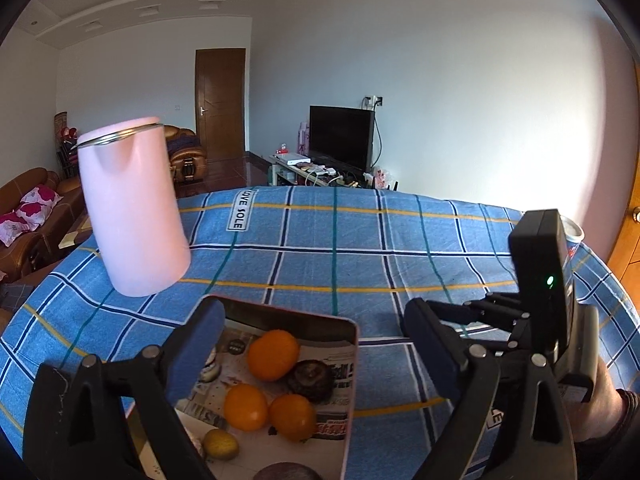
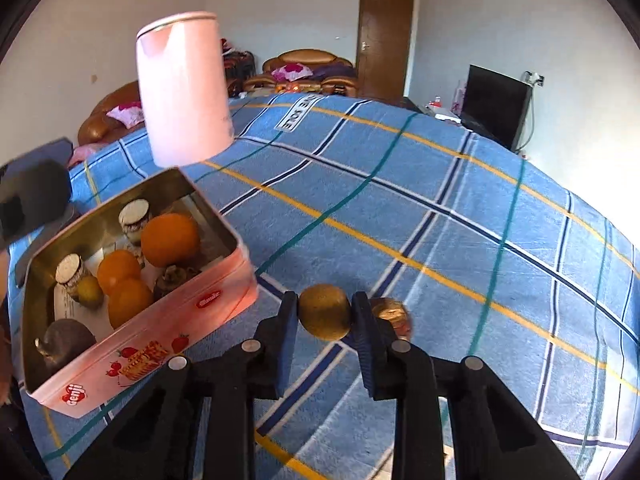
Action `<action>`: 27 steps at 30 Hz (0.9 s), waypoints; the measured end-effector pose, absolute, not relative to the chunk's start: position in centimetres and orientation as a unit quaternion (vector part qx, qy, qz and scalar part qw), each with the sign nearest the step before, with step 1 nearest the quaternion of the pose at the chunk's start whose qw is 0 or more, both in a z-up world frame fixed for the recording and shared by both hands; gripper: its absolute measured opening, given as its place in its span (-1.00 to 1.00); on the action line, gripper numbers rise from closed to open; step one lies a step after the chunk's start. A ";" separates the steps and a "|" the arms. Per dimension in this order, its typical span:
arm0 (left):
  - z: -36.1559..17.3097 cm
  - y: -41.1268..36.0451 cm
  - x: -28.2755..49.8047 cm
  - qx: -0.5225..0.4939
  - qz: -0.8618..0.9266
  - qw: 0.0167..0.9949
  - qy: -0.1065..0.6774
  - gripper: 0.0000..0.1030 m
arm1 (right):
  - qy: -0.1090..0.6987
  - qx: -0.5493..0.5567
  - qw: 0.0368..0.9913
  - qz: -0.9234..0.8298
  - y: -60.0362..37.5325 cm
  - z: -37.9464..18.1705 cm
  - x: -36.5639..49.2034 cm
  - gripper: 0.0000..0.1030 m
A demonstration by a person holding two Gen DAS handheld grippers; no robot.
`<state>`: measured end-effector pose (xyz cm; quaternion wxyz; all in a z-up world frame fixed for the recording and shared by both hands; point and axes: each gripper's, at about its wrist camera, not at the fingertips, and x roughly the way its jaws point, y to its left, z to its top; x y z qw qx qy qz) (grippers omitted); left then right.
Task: Organize fruits
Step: 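Grasp a small yellowish fruit with the right gripper while the left grasps a dark brown round fruit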
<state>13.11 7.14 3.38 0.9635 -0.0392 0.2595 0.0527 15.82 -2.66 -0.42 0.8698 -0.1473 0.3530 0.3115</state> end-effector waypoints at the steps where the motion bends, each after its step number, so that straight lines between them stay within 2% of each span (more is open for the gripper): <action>1: 3.3 6.3 13.6 -0.033 0.048 0.963 0.263 0.82 | 0.350 -0.131 0.877 0.301 -3.8 0.2 16.1 -0.44; 6: 1.7 1.7 16.7 0.008 0.022 0.953 0.301 0.82 | 0.350 -0.061 0.903 0.243 -10.0 1.9 17.8 -0.44; 16: -2.8 -2.5 23.1 0.031 0.002 0.923 0.384 0.79 | 0.351 -0.031 0.914 0.199 -15.1 1.8 18.5 -0.44; 20: -4.2 -2.4 24.7 0.033 0.009 0.913 0.407 0.66 | 0.346 -0.034 0.916 0.203 -15.4 2.0 18.1 -0.44; 21: -4.3 -2.7 24.9 0.040 0.009 0.912 0.409 0.53 | 0.344 -0.034 0.916 0.204 -15.3 2.0 18.1 -0.44; 24: -4.2 -2.8 25.0 0.039 0.006 0.913 0.406 0.52 | 0.344 -0.040 0.915 0.207 -14.9 1.8 17.9 -0.44; 25: -4.2 -3.0 25.0 0.046 0.006 0.913 0.405 0.42 | 0.345 -0.044 0.914 0.208 -14.6 1.7 17.9 -0.44; 26: -4.2 -3.1 25.0 0.048 0.004 0.914 0.403 0.20 | 0.346 -0.047 0.914 0.209 -14.4 1.6 17.8 -0.44; 27: -4.3 -3.1 25.0 0.041 -0.007 0.913 0.406 0.08 | 0.346 -0.050 0.913 0.209 -14.2 1.5 17.8 -0.44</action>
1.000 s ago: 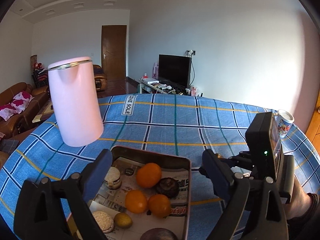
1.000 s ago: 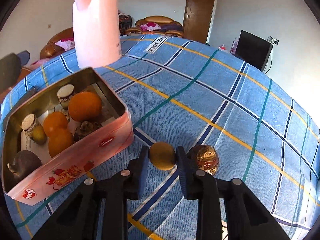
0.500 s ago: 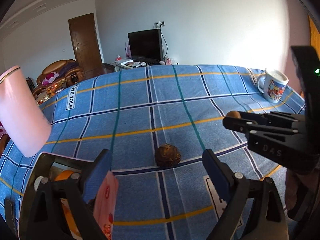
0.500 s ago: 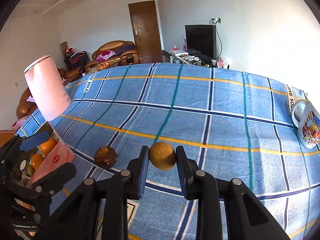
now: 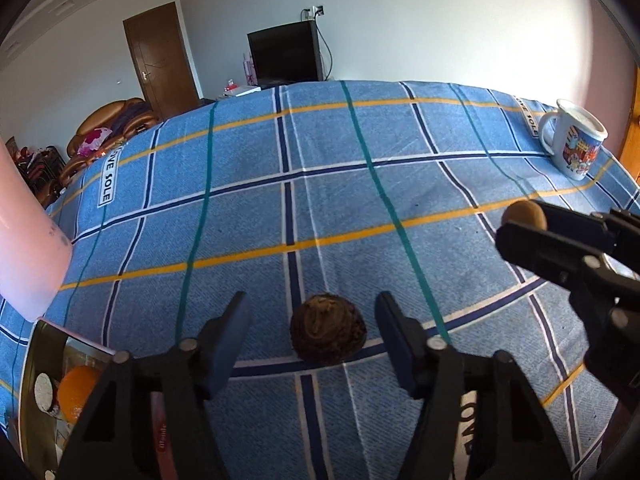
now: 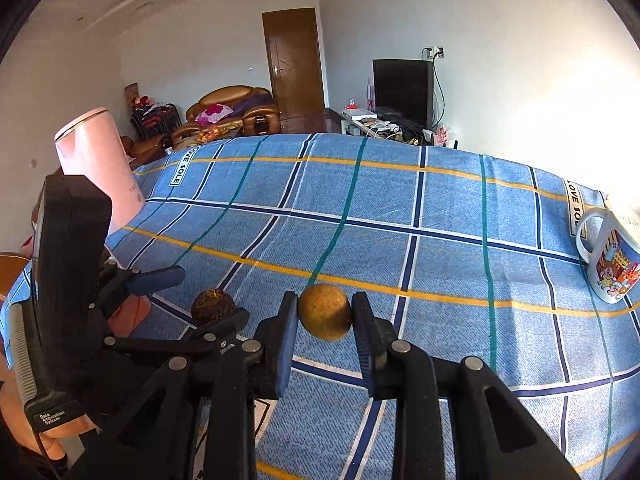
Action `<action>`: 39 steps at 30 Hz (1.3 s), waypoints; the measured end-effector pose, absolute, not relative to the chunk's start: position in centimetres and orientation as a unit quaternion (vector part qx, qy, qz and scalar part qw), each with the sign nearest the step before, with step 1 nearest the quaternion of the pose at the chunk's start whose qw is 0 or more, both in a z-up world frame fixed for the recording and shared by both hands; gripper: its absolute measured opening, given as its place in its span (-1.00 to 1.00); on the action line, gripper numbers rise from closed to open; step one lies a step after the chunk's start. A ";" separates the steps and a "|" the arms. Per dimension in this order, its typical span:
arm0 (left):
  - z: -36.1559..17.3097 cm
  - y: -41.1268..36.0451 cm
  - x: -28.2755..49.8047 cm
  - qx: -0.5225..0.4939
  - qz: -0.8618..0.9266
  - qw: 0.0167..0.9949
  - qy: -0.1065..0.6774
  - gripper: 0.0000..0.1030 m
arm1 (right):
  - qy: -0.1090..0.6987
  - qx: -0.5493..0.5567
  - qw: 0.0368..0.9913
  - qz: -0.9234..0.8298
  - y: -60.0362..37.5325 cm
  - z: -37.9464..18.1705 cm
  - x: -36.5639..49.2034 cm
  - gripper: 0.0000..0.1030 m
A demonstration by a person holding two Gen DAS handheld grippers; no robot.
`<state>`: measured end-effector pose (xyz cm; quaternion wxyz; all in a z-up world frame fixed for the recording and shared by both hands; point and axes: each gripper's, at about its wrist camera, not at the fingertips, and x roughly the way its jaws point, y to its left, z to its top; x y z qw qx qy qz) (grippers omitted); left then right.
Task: Organize fruits
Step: 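Grasp a small yellowish fruit with the right gripper while the left grasps a dark brown round fruit, then carry the yellowish fruit and brown fruit into the tin box and release both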
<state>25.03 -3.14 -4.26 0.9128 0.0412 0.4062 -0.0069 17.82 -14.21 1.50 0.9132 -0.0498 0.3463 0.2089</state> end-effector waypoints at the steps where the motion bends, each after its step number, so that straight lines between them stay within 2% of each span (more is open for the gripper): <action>1: -4.4 -3.1 25.1 0.033 -0.015 0.910 0.413 0.08 | 0.347 -0.052 0.913 0.208 -14.1 1.4 17.8 -0.44; 4: -4.8 -3.1 25.4 0.024 -0.028 0.904 0.425 0.07 | 0.350 -0.055 0.912 0.205 -14.0 1.0 17.9 -0.44; 8: -4.9 -2.2 25.6 -0.001 -0.037 0.901 0.432 -0.21 | 0.354 -0.057 0.912 0.201 -13.9 0.6 18.0 -0.44; 17: -4.1 -1.8 24.1 -0.014 -0.047 0.911 0.411 -0.21 | 0.347 -0.091 0.910 0.206 -12.1 -0.4 16.8 -0.44; 26: -2.7 -1.7 21.8 -0.003 -0.027 0.932 0.363 -0.22 | 0.310 -0.067 0.928 0.197 -13.2 0.7 15.6 -0.44; 39: -1.4 -1.9 18.9 0.008 -0.009 0.952 0.305 -0.22 | 0.202 -0.058 0.961 0.179 -14.2 2.6 12.1 -0.44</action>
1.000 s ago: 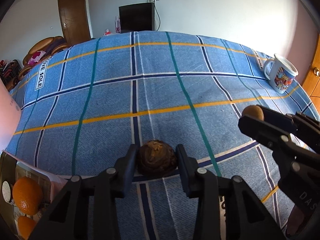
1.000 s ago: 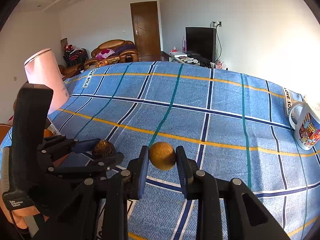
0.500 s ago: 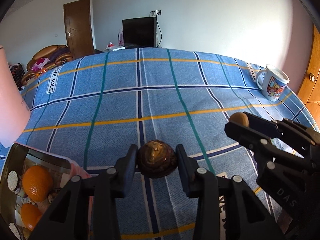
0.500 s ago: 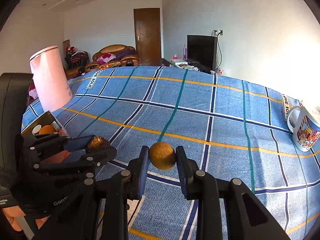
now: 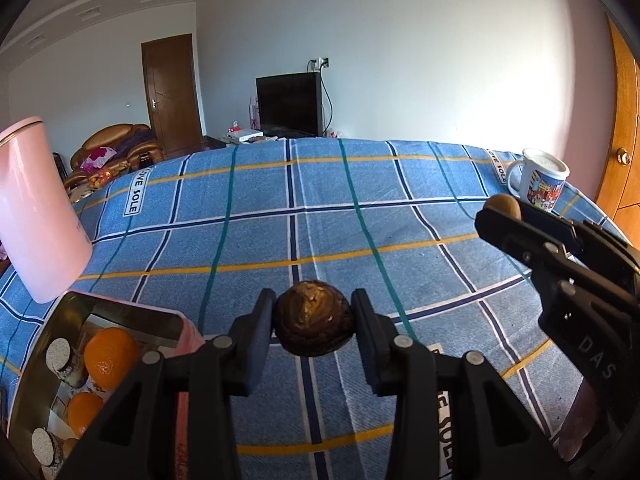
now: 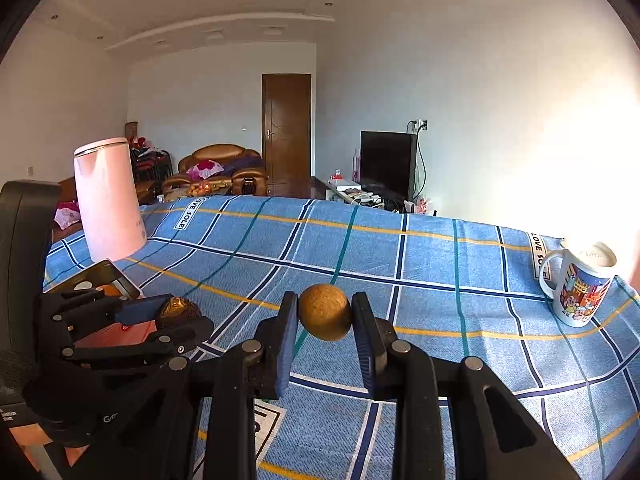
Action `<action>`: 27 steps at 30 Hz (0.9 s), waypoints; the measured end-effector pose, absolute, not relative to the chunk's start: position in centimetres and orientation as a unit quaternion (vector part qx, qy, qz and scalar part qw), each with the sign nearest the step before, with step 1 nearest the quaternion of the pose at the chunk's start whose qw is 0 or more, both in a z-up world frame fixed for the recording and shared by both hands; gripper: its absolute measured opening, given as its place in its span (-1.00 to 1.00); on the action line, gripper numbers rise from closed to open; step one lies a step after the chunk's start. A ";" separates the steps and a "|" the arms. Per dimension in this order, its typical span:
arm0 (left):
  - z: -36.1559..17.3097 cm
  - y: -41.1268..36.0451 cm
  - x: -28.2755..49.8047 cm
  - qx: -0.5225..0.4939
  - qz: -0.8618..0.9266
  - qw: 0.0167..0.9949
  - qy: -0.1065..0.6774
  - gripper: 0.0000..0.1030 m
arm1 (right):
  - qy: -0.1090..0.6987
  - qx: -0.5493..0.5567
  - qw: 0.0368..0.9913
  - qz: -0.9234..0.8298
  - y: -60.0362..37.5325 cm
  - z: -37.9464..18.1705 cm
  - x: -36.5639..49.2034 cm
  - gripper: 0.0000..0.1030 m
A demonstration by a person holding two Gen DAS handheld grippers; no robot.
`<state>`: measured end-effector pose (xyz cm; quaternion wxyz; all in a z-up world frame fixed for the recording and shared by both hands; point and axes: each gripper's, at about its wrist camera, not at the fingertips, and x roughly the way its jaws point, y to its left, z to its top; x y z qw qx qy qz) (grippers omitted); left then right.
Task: Organize fruits
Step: 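Carry the yellowish fruit and brown fruit into the tin box and release both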
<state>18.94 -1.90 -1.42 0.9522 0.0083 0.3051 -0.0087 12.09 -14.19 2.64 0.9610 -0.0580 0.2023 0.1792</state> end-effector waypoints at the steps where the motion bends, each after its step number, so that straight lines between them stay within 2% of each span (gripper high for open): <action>1: -1.3 -1.9 18.7 0.009 -0.008 0.954 0.300 -0.22 | 0.200 -0.056 0.962 0.178 -14.3 2.7 12.0 -0.44; 17: 0.1 -0.8 13.9 -0.006 0.007 0.977 0.215 -0.21 | 0.160 -0.064 0.970 0.170 -14.1 3.2 9.0 -0.44; 27: 0.4 0.4 11.2 -0.015 0.004 0.979 0.202 -0.22 | 0.154 -0.066 0.966 0.198 -12.8 3.2 6.8 -0.44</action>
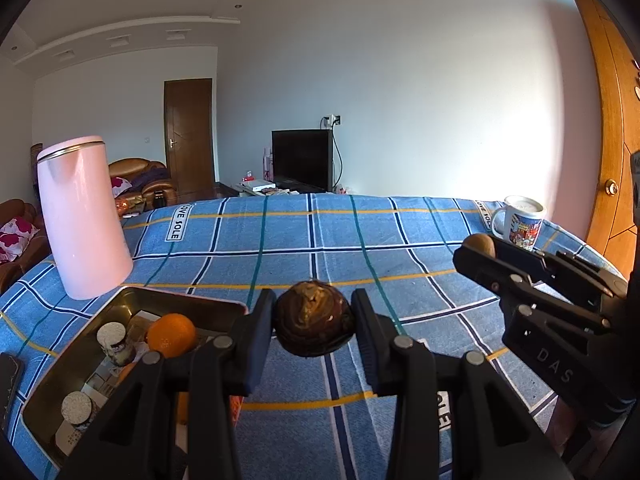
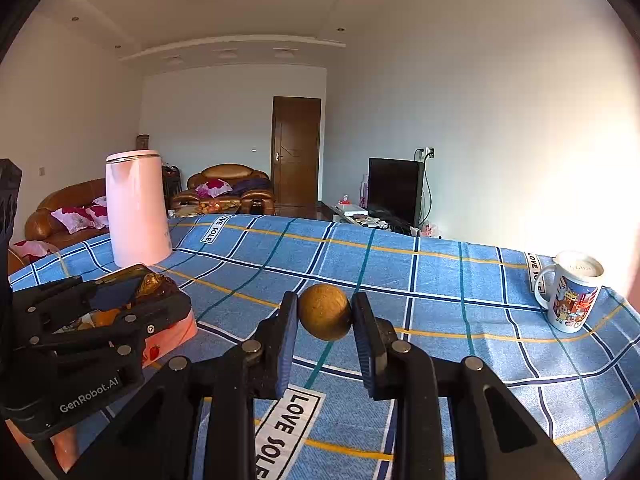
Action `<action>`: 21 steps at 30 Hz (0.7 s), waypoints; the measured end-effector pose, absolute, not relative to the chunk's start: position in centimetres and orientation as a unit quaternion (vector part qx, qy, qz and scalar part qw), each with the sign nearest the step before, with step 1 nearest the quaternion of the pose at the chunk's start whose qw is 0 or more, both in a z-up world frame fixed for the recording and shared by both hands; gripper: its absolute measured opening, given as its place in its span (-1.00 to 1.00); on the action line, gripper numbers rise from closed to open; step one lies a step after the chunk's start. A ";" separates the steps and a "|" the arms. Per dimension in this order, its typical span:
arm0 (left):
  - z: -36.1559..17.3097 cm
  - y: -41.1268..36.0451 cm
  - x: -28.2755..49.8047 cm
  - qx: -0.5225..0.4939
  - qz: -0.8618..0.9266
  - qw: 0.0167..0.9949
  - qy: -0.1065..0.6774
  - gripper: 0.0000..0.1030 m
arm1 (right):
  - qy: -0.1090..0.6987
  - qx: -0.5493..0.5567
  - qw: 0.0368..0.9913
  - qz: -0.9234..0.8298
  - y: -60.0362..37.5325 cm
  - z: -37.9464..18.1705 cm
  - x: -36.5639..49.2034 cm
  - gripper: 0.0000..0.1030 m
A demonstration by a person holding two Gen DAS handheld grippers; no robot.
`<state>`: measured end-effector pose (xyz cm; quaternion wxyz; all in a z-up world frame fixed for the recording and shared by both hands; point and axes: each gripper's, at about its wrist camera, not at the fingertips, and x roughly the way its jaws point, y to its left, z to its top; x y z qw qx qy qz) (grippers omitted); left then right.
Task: Organize fruits
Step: 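Carry the yellowish fruit and brown fruit into the tin box and release both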
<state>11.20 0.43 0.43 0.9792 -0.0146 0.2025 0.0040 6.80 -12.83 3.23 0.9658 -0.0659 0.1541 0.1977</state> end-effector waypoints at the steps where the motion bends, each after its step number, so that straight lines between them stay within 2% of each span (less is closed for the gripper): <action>1: 0.4 0.6 11.0 -0.015 0.004 0.979 0.203 -0.21 | 0.154 -0.065 0.965 0.203 -12.6 3.3 6.6 -0.44; 21: 1.2 3.6 7.8 -0.038 0.017 0.982 0.187 -0.21 | 0.127 -0.071 0.957 0.252 -9.0 5.3 3.3 -0.44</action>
